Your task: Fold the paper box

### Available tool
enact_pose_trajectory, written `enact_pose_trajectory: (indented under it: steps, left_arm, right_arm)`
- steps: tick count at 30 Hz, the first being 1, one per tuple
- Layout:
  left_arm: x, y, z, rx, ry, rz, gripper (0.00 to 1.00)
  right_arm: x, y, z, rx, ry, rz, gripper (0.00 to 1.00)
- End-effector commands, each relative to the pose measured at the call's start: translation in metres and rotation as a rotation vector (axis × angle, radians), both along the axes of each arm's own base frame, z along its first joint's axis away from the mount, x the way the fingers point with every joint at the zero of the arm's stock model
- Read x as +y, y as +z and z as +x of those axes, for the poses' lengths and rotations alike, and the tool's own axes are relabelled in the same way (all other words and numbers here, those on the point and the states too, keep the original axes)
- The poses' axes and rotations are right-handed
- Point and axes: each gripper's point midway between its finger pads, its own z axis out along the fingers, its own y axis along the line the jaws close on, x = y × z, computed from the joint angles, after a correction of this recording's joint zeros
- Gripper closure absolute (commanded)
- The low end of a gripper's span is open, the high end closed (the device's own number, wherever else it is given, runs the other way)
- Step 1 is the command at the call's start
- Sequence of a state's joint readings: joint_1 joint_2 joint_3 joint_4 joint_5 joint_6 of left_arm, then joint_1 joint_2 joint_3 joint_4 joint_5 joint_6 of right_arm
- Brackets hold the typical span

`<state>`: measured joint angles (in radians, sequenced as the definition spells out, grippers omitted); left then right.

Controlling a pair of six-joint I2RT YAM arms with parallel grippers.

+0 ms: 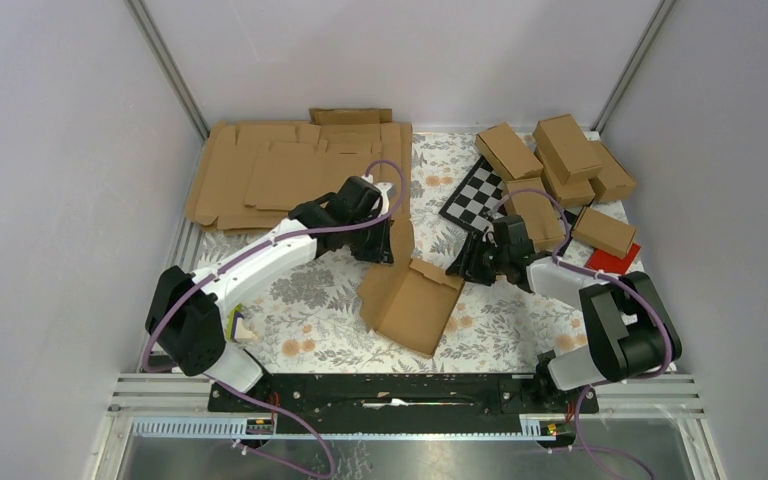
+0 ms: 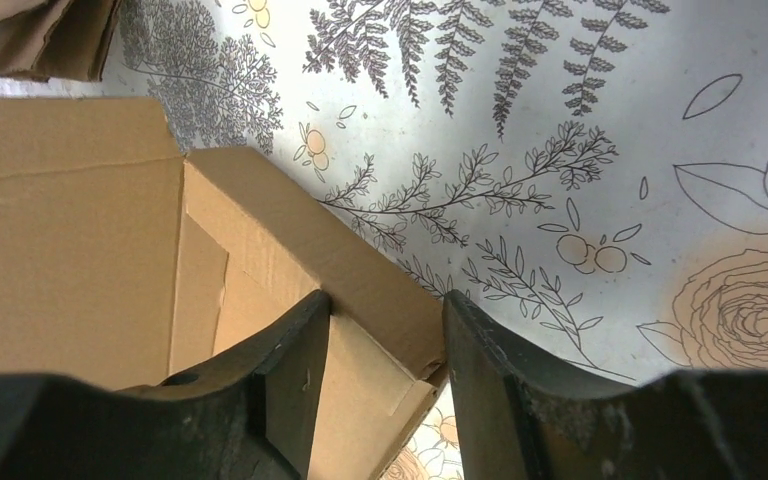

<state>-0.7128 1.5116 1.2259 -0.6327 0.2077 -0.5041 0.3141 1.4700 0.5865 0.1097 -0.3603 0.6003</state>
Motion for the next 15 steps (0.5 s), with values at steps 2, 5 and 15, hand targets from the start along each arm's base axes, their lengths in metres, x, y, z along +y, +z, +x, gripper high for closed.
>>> enact_pose_trajectory:
  steps: [2, 5, 15]
  left_arm:
    - [-0.02, 0.025, 0.02, -0.092, -0.027, -0.068, 1.0]
    - [-0.022, 0.025, 0.019, -0.09, -0.045, -0.071, 1.0]
    - [-0.025, 0.02, 0.017, -0.071, -0.076, -0.056, 1.0]
  right_arm:
    - [0.002, 0.011, -0.004, -0.089, 0.141, -0.086, 0.47]
    - [0.005, 0.013, -0.004, -0.109, 0.177, -0.109, 0.43]
    - [0.012, 0.018, -0.002, -0.136, 0.235, -0.094, 0.41]
